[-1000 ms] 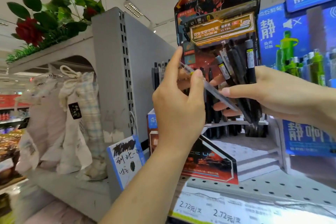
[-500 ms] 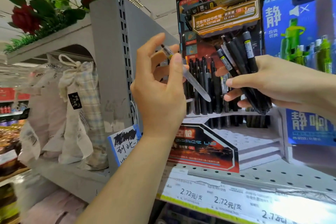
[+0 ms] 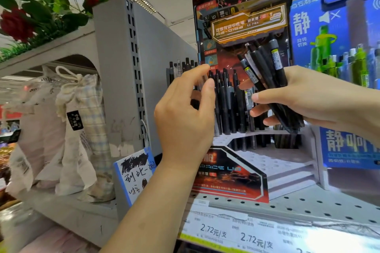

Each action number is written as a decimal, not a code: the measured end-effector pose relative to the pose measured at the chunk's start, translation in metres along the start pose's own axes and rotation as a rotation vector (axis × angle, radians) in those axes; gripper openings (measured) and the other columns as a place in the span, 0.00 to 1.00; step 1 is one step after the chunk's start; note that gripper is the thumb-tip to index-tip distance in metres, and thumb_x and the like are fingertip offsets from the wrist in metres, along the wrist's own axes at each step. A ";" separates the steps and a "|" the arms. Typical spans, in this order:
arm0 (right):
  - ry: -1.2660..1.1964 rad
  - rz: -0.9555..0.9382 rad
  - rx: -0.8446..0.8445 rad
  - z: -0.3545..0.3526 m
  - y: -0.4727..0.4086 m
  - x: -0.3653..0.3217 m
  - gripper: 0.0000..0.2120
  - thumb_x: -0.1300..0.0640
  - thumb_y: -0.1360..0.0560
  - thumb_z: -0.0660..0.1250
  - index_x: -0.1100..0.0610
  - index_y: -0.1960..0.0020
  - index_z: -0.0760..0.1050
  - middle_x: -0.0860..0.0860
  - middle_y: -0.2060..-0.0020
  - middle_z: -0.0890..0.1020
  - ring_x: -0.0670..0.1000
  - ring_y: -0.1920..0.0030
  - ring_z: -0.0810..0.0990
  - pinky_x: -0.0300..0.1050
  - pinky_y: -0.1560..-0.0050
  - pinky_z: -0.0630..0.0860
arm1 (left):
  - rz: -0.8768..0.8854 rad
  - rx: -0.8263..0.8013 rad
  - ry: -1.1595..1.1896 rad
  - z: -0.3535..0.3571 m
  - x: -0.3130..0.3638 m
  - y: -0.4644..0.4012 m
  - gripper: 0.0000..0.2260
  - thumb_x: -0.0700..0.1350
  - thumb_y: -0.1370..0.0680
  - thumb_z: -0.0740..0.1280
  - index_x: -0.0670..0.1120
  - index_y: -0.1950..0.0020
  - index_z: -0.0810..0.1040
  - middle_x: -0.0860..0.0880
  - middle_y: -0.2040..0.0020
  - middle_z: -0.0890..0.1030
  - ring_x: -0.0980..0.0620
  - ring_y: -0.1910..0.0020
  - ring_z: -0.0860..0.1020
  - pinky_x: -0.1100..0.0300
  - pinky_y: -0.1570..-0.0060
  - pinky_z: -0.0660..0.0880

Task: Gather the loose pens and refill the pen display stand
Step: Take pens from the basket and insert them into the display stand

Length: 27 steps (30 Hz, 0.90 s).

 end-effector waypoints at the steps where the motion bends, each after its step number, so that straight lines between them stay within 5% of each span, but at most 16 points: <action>1: -0.003 0.004 -0.003 0.000 0.000 0.000 0.07 0.60 0.22 0.71 0.54 0.45 0.82 0.53 0.57 0.87 0.51 0.56 0.88 0.41 0.64 0.83 | 0.014 -0.011 -0.039 0.001 0.002 0.000 0.10 0.43 0.20 0.67 0.48 0.39 0.82 0.56 0.52 0.81 0.59 0.57 0.80 0.64 0.55 0.77; 3: 0.001 0.012 -0.010 0.001 0.001 0.000 0.06 0.61 0.22 0.71 0.55 0.45 0.82 0.54 0.58 0.87 0.51 0.57 0.88 0.42 0.64 0.83 | 0.007 -0.039 -0.114 0.004 0.003 0.000 0.13 0.44 0.21 0.66 0.48 0.37 0.81 0.55 0.49 0.77 0.55 0.51 0.77 0.62 0.49 0.75; 6: 0.005 0.030 0.001 0.001 0.003 0.000 0.06 0.60 0.23 0.72 0.59 0.47 0.81 0.54 0.59 0.87 0.52 0.58 0.88 0.42 0.65 0.83 | -0.025 -0.128 -0.264 0.012 0.002 -0.002 0.17 0.45 0.23 0.67 0.50 0.34 0.79 0.51 0.39 0.74 0.48 0.36 0.71 0.45 0.37 0.70; 9: -0.005 0.045 0.002 0.002 0.004 0.000 0.06 0.60 0.23 0.73 0.60 0.48 0.81 0.56 0.60 0.87 0.53 0.58 0.88 0.42 0.65 0.83 | -0.044 -0.314 -0.423 0.030 -0.002 -0.003 0.21 0.49 0.24 0.65 0.53 0.31 0.76 0.49 0.24 0.66 0.46 0.21 0.54 0.36 0.25 0.53; 15: -0.017 0.036 -0.027 0.007 0.006 -0.004 0.02 0.61 0.23 0.72 0.59 0.52 0.82 0.56 0.64 0.87 0.51 0.63 0.87 0.41 0.65 0.82 | -0.069 -0.452 -0.503 0.041 -0.011 0.000 0.23 0.54 0.26 0.60 0.55 0.31 0.76 0.51 0.18 0.53 0.48 0.19 0.42 0.38 0.23 0.41; 22: -0.030 -0.015 -0.128 0.018 0.014 -0.015 0.06 0.62 0.23 0.71 0.56 0.56 0.85 0.54 0.61 0.88 0.51 0.59 0.88 0.39 0.64 0.82 | -0.045 -0.372 -0.389 0.033 -0.003 0.001 0.22 0.52 0.23 0.60 0.54 0.29 0.75 0.51 0.20 0.59 0.50 0.19 0.48 0.41 0.22 0.47; 25: 0.077 -0.095 -0.187 0.024 0.019 -0.025 0.08 0.60 0.23 0.71 0.52 0.59 0.86 0.50 0.63 0.88 0.44 0.63 0.87 0.29 0.68 0.77 | -0.007 -0.240 -0.181 0.018 0.006 0.001 0.18 0.53 0.21 0.60 0.50 0.35 0.79 0.54 0.32 0.75 0.51 0.25 0.63 0.43 0.27 0.60; 27: 0.140 -0.125 -0.230 0.028 0.022 -0.027 0.07 0.58 0.23 0.71 0.50 0.57 0.86 0.49 0.62 0.88 0.43 0.63 0.86 0.27 0.67 0.75 | -0.020 -0.175 -0.068 0.008 0.006 0.000 0.13 0.54 0.21 0.62 0.51 0.43 0.81 0.65 0.44 0.77 0.55 0.33 0.71 0.46 0.32 0.67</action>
Point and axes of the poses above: each hand's wrist, its own y-axis away from the middle knuckle, its own z-axis out of the palm, x = y × z, the point moved 9 cm from there along -y, towards the middle knuckle
